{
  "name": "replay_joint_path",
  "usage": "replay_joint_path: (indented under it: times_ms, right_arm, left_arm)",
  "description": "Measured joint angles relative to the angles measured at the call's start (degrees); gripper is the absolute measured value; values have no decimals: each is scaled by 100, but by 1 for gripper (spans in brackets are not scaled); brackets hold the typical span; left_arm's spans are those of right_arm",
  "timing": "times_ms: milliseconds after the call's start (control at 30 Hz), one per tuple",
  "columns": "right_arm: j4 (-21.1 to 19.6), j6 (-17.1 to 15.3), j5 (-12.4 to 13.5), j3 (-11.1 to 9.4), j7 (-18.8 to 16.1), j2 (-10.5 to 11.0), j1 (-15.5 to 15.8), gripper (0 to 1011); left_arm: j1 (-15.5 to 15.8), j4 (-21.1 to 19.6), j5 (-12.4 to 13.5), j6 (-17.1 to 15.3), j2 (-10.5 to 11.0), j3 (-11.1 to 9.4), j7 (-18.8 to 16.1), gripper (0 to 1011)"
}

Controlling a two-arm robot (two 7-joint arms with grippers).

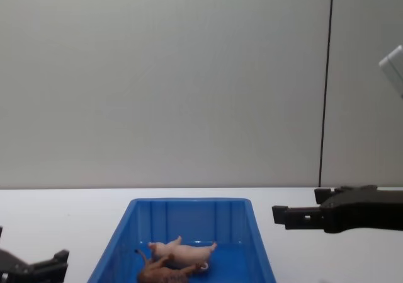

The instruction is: Pick up the two dolls from the table and place them into the box.

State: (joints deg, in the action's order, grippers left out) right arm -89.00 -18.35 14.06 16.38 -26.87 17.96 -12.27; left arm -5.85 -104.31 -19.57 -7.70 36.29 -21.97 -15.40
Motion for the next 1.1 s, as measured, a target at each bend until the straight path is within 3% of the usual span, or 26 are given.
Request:
replay_joint_path:
  times_ms: [233, 900, 1100]
  right_arm:
    - [-4, 0, 0, -1, 0, 3, 3, 1003]
    - [-4, 0, -1, 0, 0, 5, 4, 1003]
    - [-3, 0, 0, 0, -1, 5, 4, 1003]
  left_arm:
    - [-22, 209, -31, 106, -26, 27, 180, 1002]
    - [293, 1093, -69, 314, -325, 85, 1107, 1002]
    - [337, 1248, -126, 228, -382, 100, 1233, 906]
